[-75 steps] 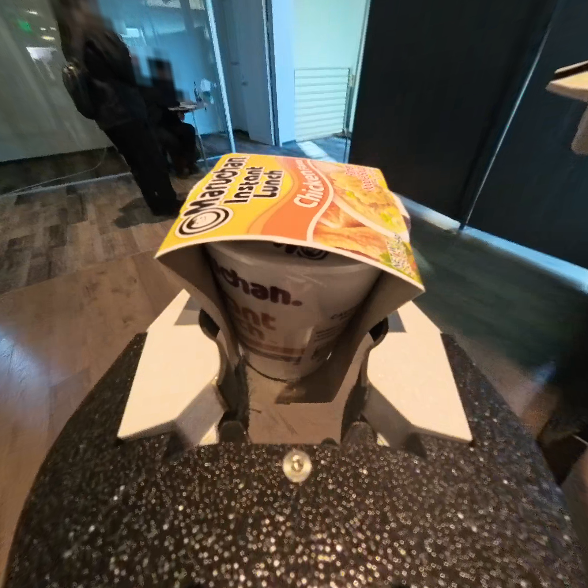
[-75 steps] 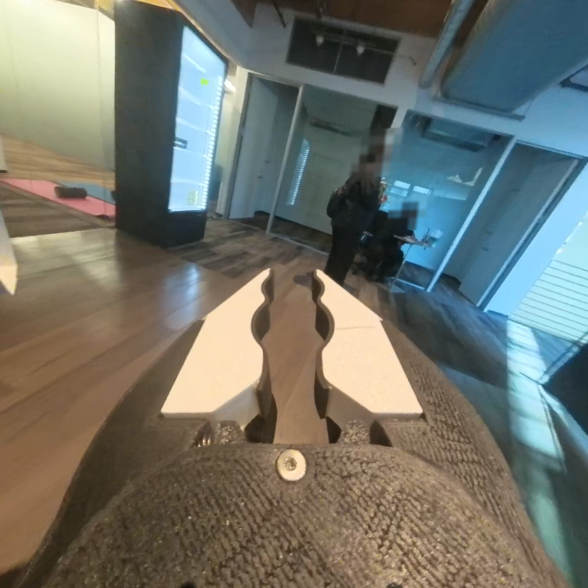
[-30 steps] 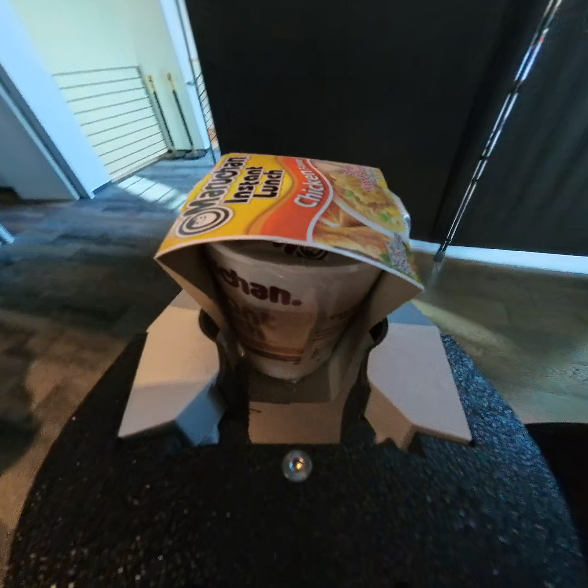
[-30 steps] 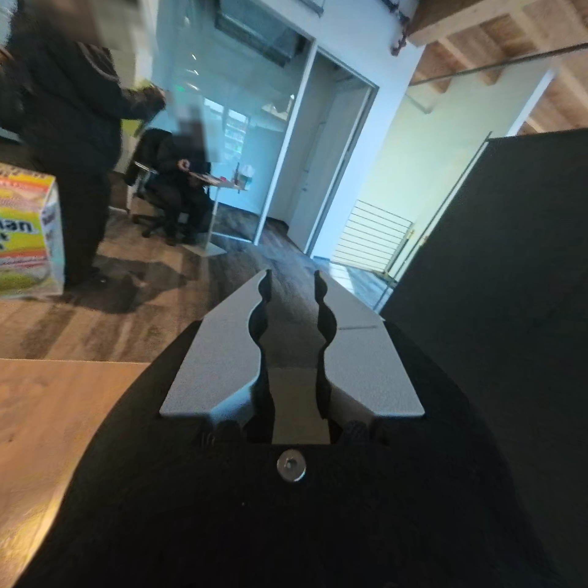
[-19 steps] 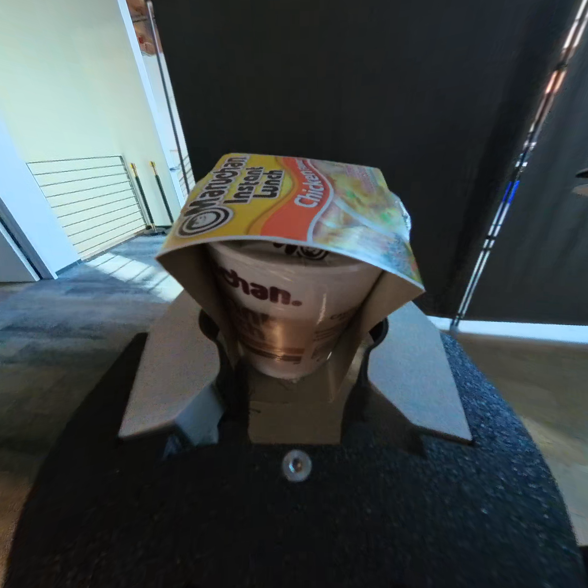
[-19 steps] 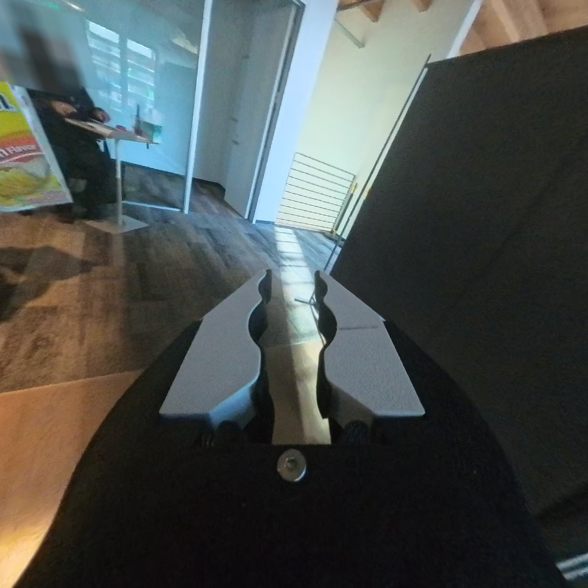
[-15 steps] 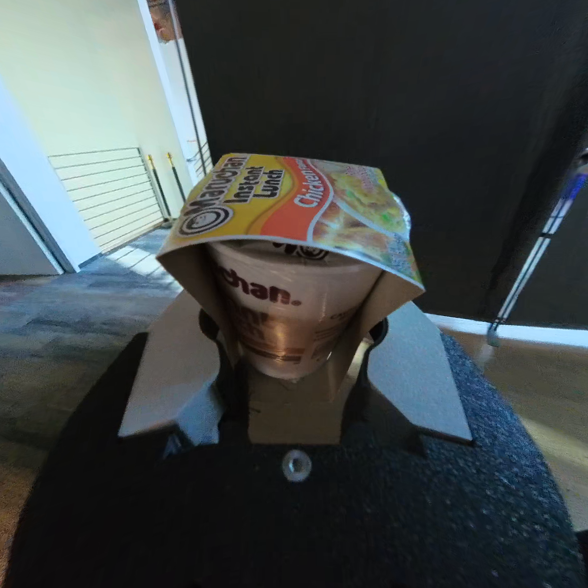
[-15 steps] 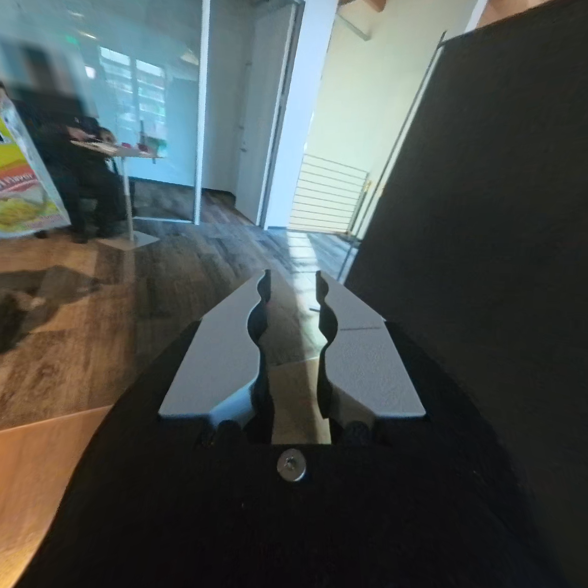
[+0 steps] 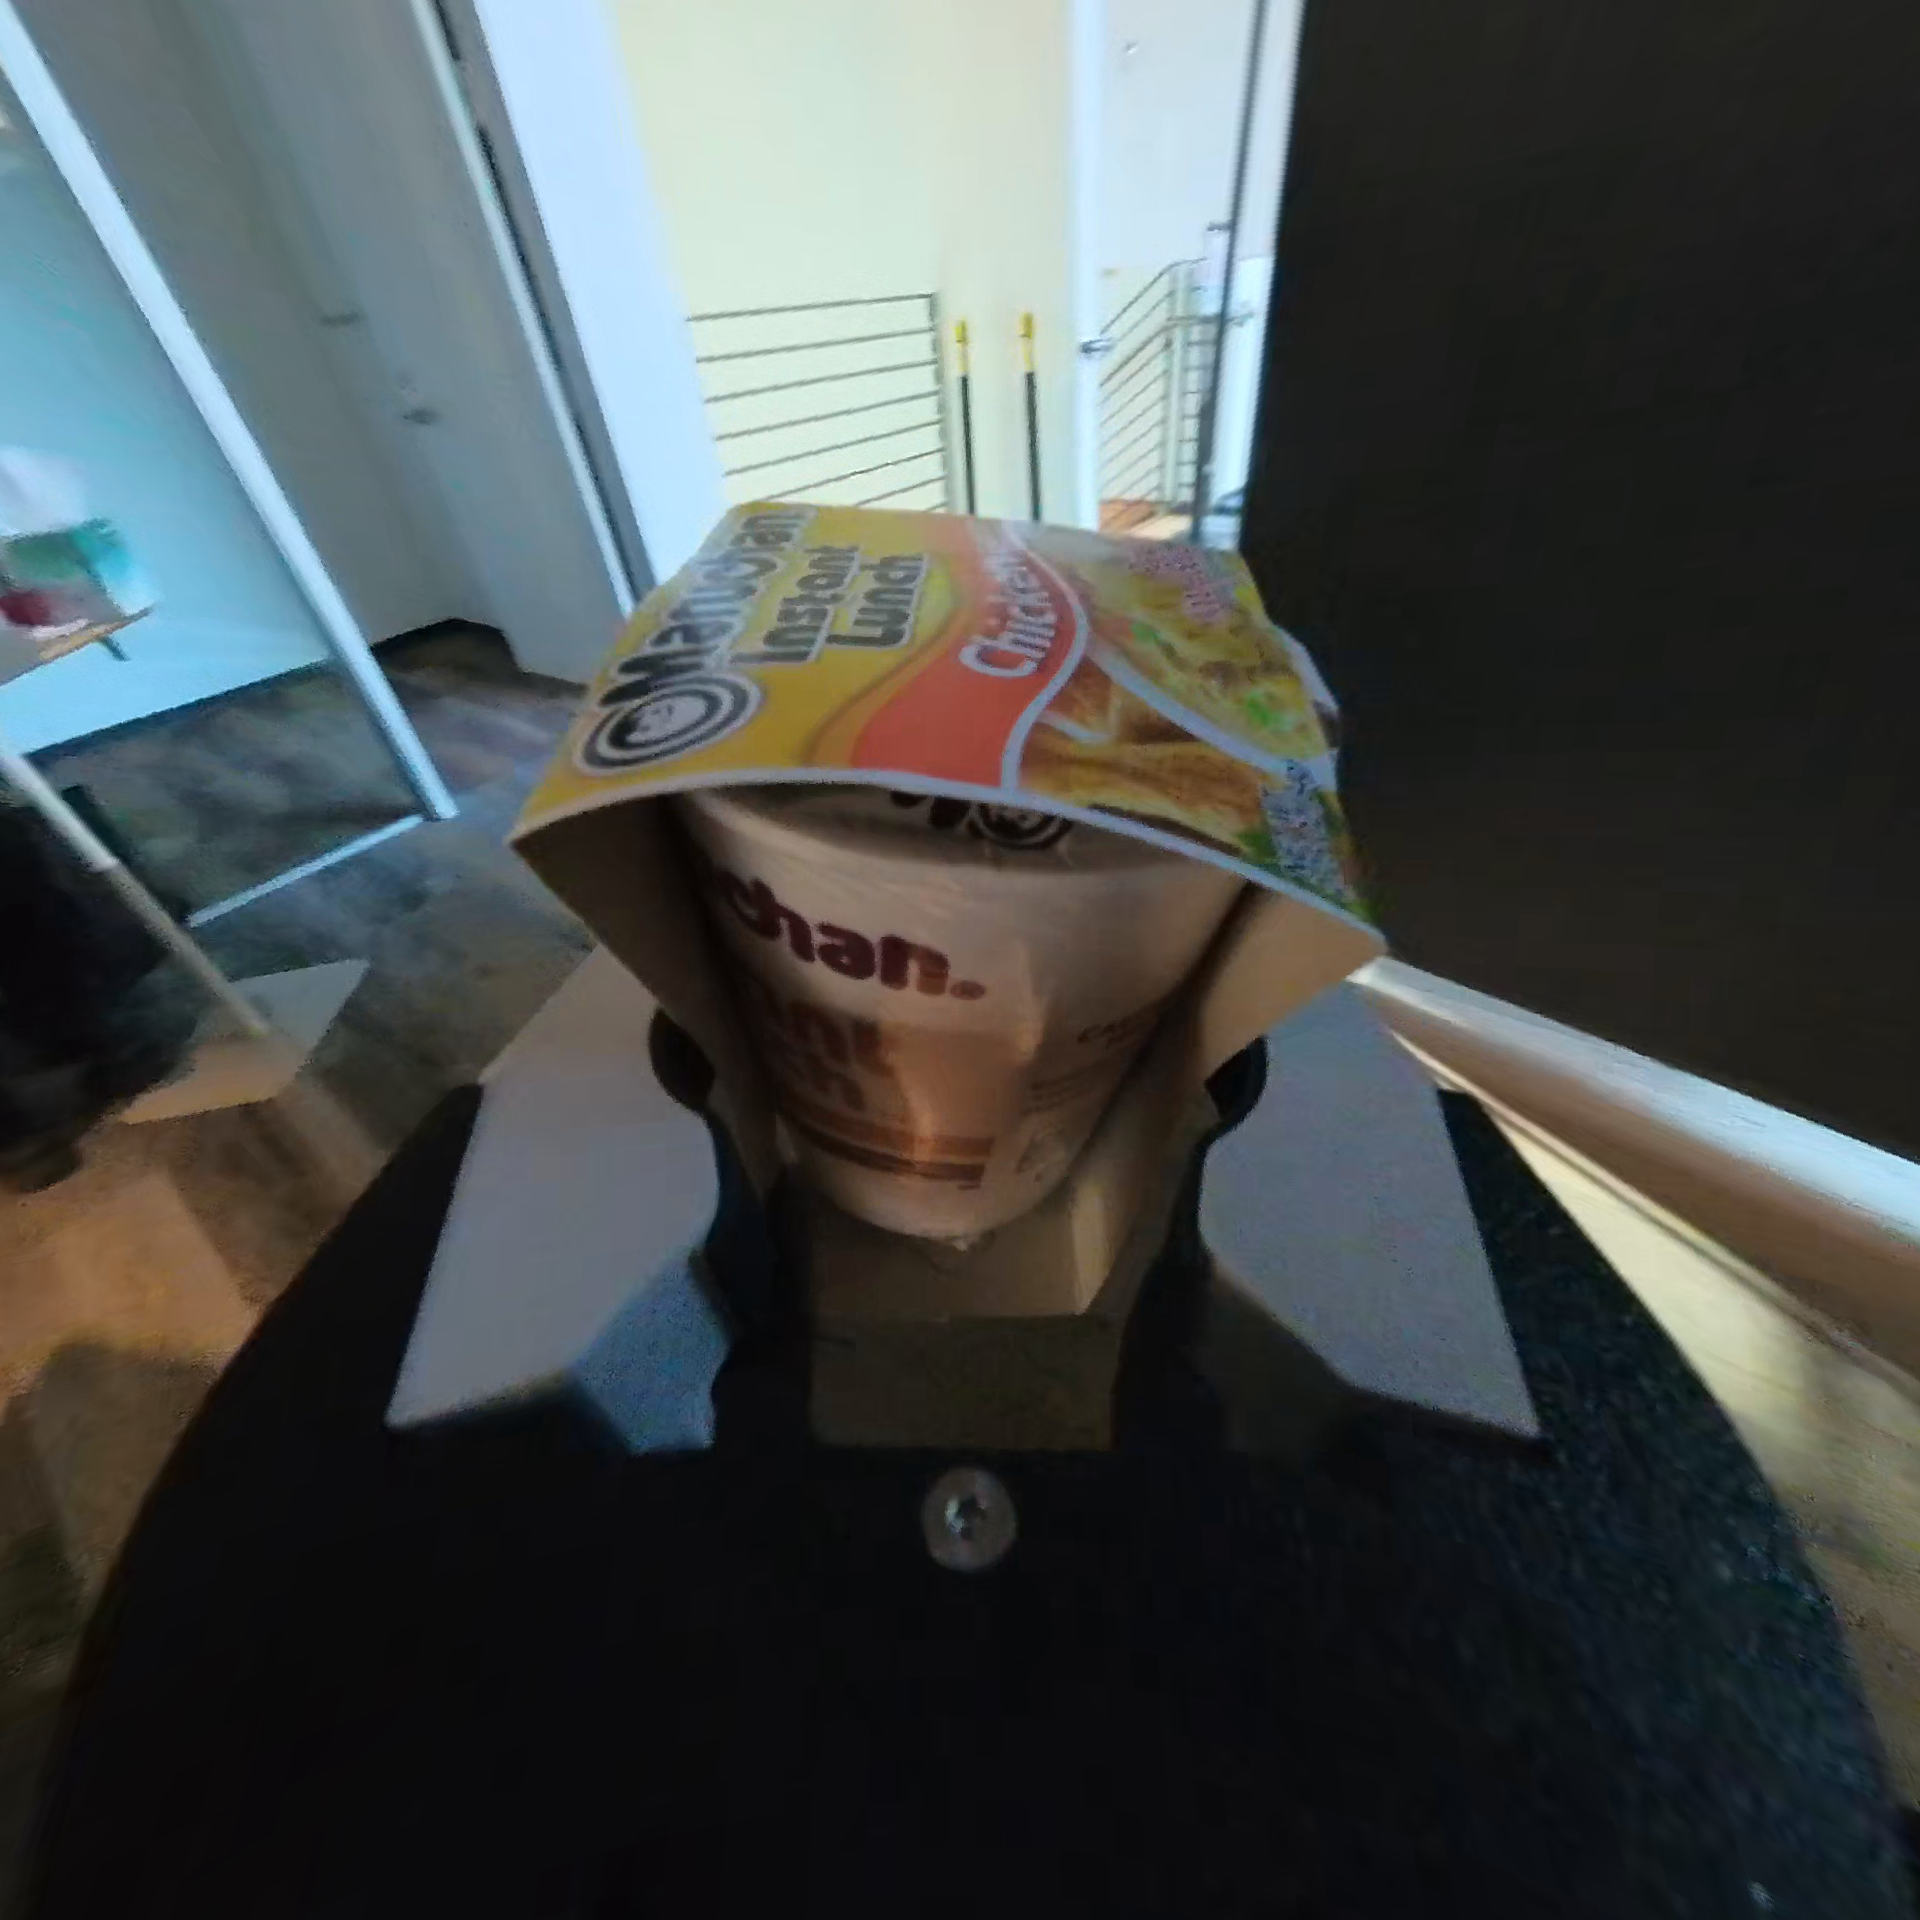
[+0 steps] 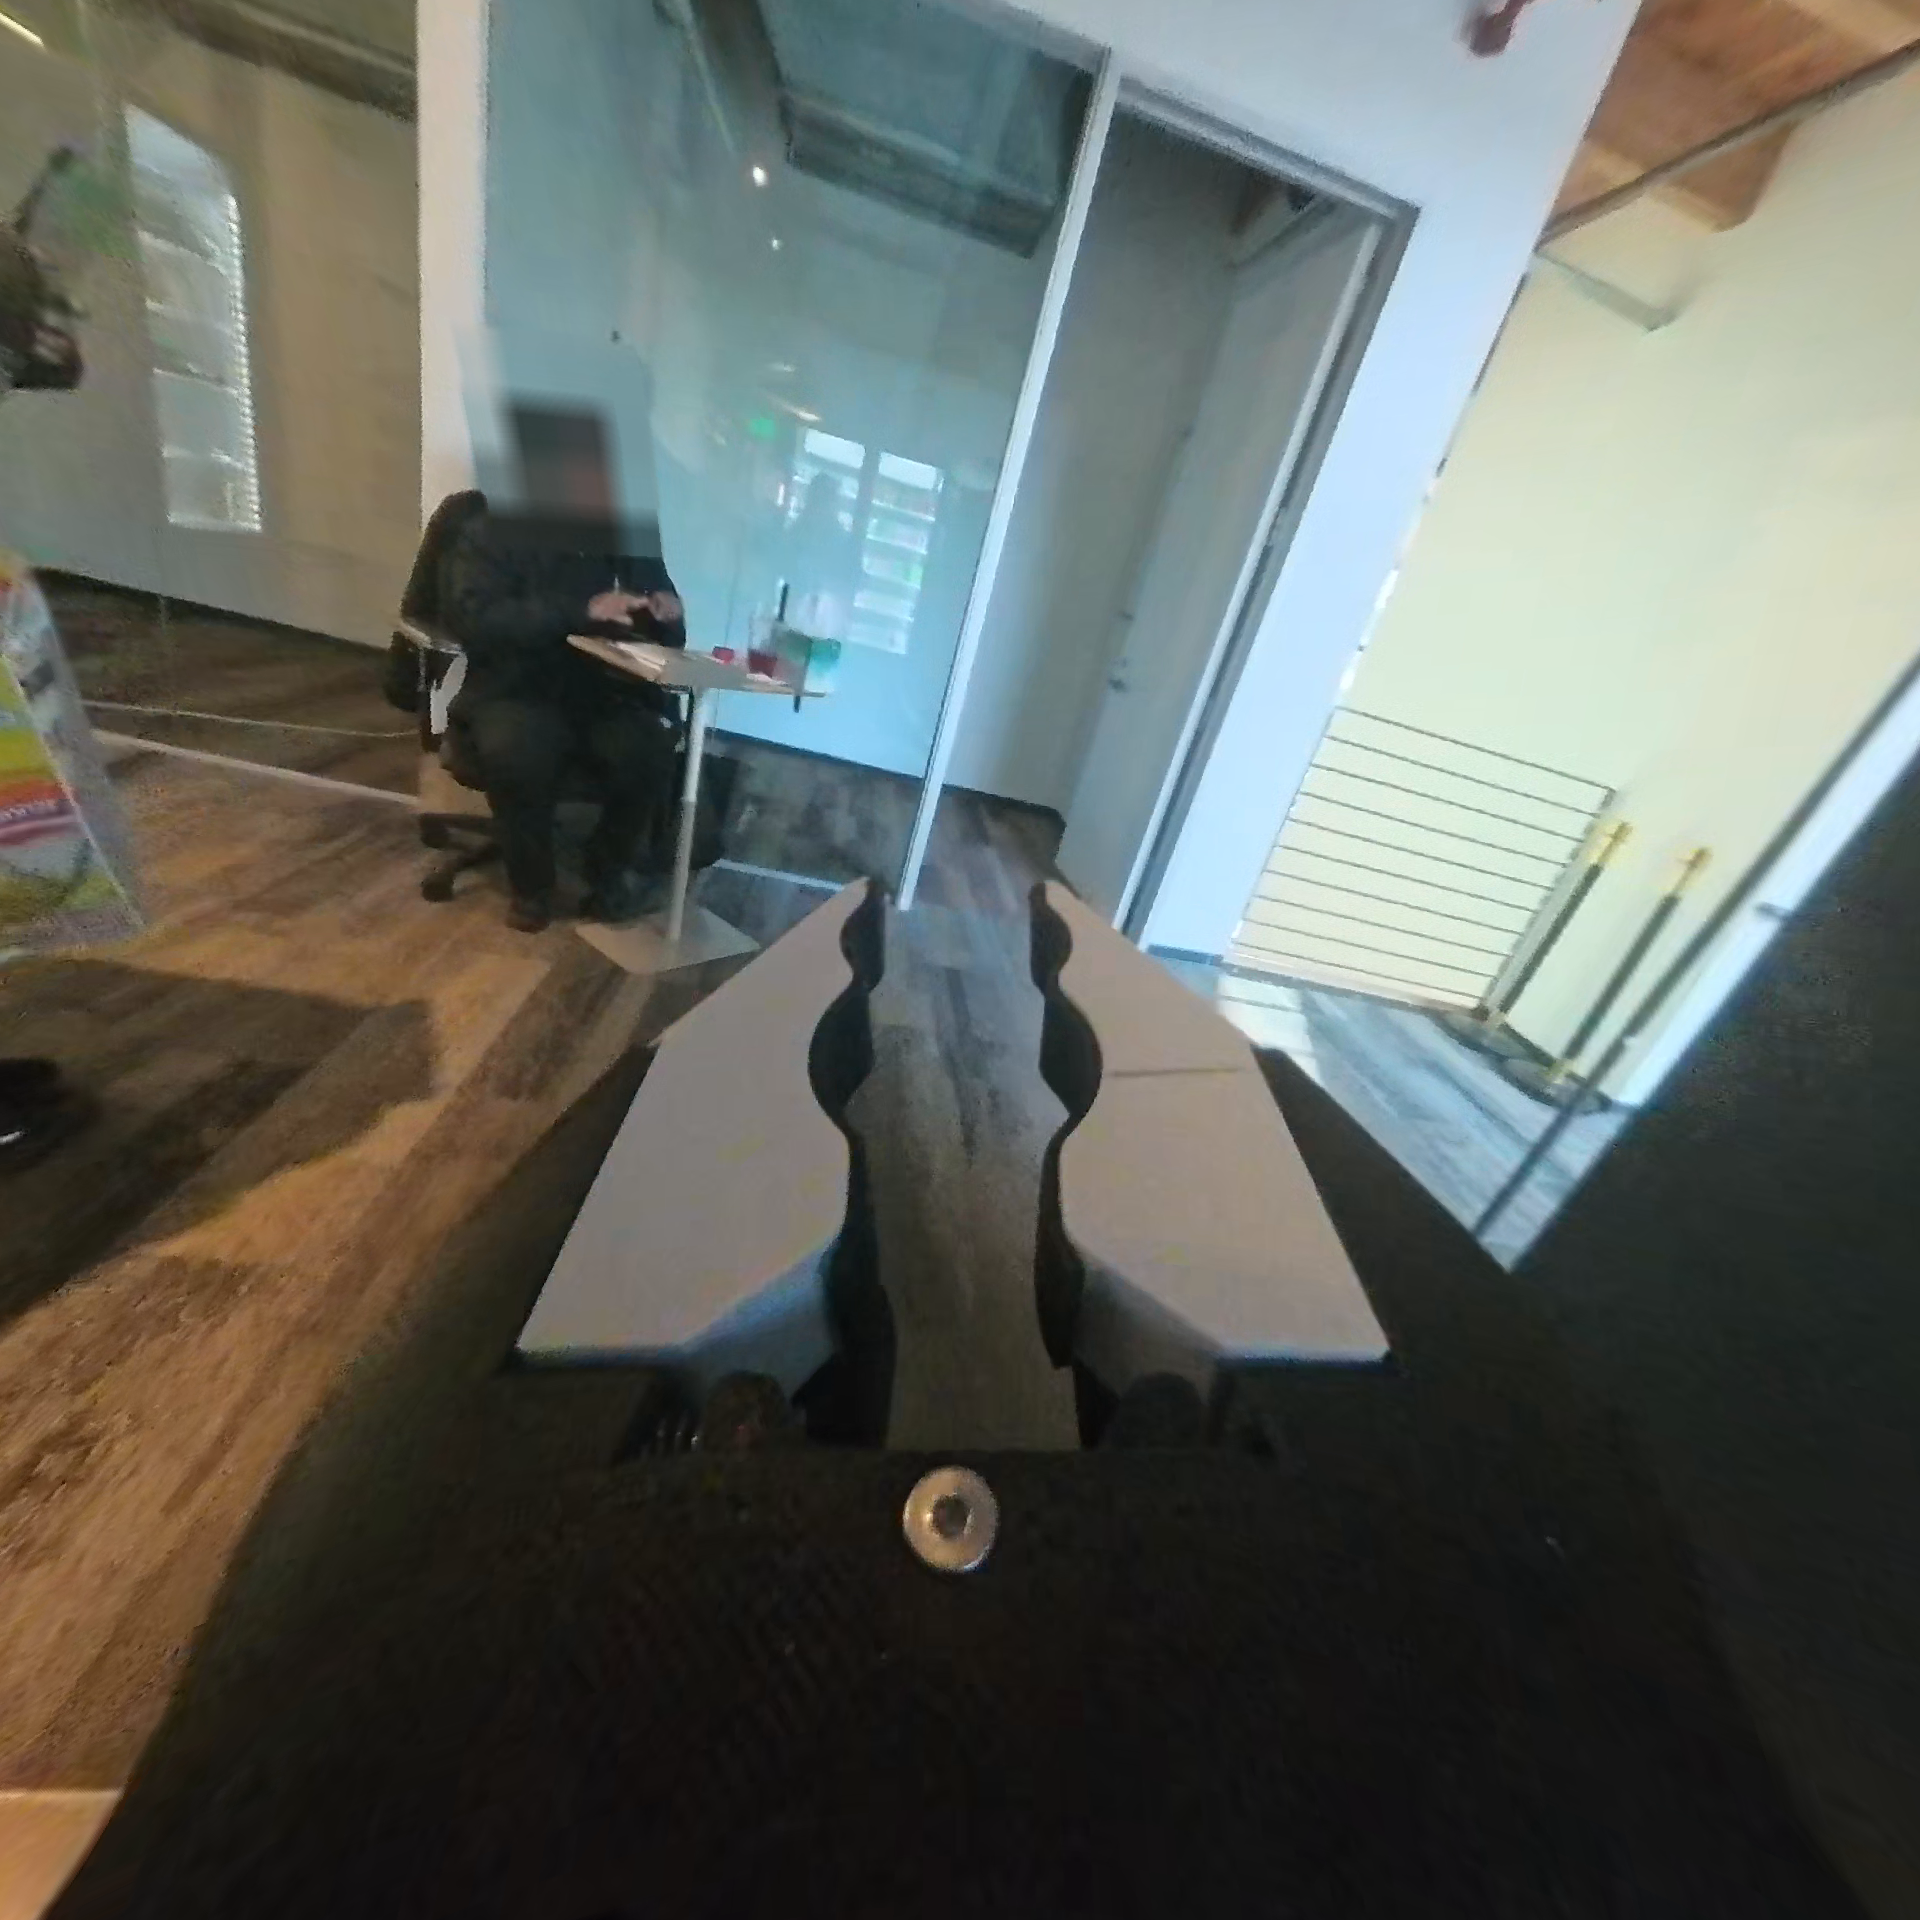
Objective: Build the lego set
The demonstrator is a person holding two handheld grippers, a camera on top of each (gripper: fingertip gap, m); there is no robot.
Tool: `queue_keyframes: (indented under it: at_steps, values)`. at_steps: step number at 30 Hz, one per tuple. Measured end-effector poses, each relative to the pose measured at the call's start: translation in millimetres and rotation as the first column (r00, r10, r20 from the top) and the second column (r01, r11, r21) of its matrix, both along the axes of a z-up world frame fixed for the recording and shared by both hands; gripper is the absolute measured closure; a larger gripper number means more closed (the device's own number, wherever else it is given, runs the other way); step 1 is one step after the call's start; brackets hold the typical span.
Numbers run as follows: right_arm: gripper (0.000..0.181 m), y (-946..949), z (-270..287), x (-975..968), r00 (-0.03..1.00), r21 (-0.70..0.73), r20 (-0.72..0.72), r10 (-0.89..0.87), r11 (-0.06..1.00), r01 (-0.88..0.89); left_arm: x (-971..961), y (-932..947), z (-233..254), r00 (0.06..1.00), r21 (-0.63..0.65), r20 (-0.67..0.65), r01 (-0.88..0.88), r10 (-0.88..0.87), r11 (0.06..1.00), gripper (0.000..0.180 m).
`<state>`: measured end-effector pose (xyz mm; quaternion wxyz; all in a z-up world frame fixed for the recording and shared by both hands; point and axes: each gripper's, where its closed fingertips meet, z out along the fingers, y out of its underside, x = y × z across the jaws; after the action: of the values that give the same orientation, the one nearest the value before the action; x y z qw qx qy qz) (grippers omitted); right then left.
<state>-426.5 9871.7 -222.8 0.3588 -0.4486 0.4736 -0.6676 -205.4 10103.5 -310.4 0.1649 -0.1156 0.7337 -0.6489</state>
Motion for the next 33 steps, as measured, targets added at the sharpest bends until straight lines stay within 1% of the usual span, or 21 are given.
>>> queue_keyframes:
  at_steps: [2, 4, 6, 8, 10, 13, 16, 18, 20, 22, 23, 25, 27, 30, 33]
  values:
    - [0.155, -48, -12, 57, 0.999, 0.034, -0.027, 0.02, 0.999, -0.019, 49, -44, -2, 0.999, 0.02, 0.006, -0.038, 0.038, 0.999, 0.088]
    - [0.153, -90, -8, 105, 0.996, 0.085, -0.045, 0.078, 0.994, -0.074, 88, -98, 3, 1.0, 0.051, 0.011, -0.023, 0.023, 0.998, 0.087]
    - [0.153, -135, 8, 138, 0.995, 0.065, -0.017, 0.096, 0.993, -0.095, 122, -162, 15, 0.999, 0.05, 0.035, 0.026, -0.028, 0.998, 0.087]
    - [0.153, -189, 17, 162, 0.998, 0.048, -0.017, 0.056, 0.997, -0.055, 149, -230, 26, 0.994, 0.043, 0.028, 0.1, -0.101, 0.994, 0.087]
    - [0.153, -245, 19, 180, 1.0, 0.045, -0.016, 0.001, 0.999, 0.0, 175, -300, 38, 0.984, 0.008, 0.036, 0.174, -0.174, 0.985, 0.087]
    - [0.153, -329, 2, 201, 0.996, 0.043, -0.046, -0.081, 0.996, 0.083, 215, -406, 50, 0.966, -0.059, 0.055, 0.257, -0.254, 0.965, 0.087]
    - [0.153, -417, -19, 227, 0.985, 0.018, -0.084, -0.15, 0.988, 0.152, 259, -503, 55, 0.958, -0.148, 0.042, 0.285, -0.282, 0.947, 0.087]
    - [0.152, -477, -32, 253, 0.978, -0.004, -0.11, -0.176, 0.984, 0.176, 292, -566, 54, 0.958, -0.18, 0.029, 0.286, -0.286, 0.941, 0.087]
    - [0.152, -538, -45, 286, 0.971, -0.03, -0.14, -0.193, 0.981, 0.191, 329, -623, 51, 0.964, -0.165, 0.041, 0.267, -0.264, 0.949, 0.087]
    - [0.15, -597, -50, 329, 0.973, 0.016, -0.16, -0.167, 0.985, 0.171, 366, -675, 50, 0.965, -0.125, -0.001, 0.259, -0.261, 0.958, 0.087]
    - [0.148, -623, -48, 354, 0.978, 0.049, -0.163, -0.134, 0.988, 0.144, 382, -698, 53, 0.965, -0.115, 0.009, 0.261, -0.262, 0.958, 0.087]
    - [0.147, -669, -39, 403, 0.987, 0.053, -0.138, -0.079, 0.995, 0.087, 416, -740, 58, 0.965, -0.085, 0.047, 0.259, -0.256, 0.962, 0.087]
    - [0.147, -716, -26, 452, 0.99, 0.029, -0.13, -0.06, 0.998, 0.064, 452, -779, 58, 0.97, -0.056, 0.045, 0.24, -0.238, 0.969, 0.087]
    - [0.148, -781, 0, 519, 0.997, -0.004, -0.07, -0.026, 1.0, 0.026, 502, -837, 56, 0.976, -0.055, 0.032, 0.216, -0.215, 0.975, 0.087]
    - [0.149, -858, 8, 573, 0.998, -0.034, -0.029, -0.06, 0.998, 0.059, 553, -904, 43, 0.976, -0.045, 0.034, 0.218, -0.217, 0.975, 0.087]
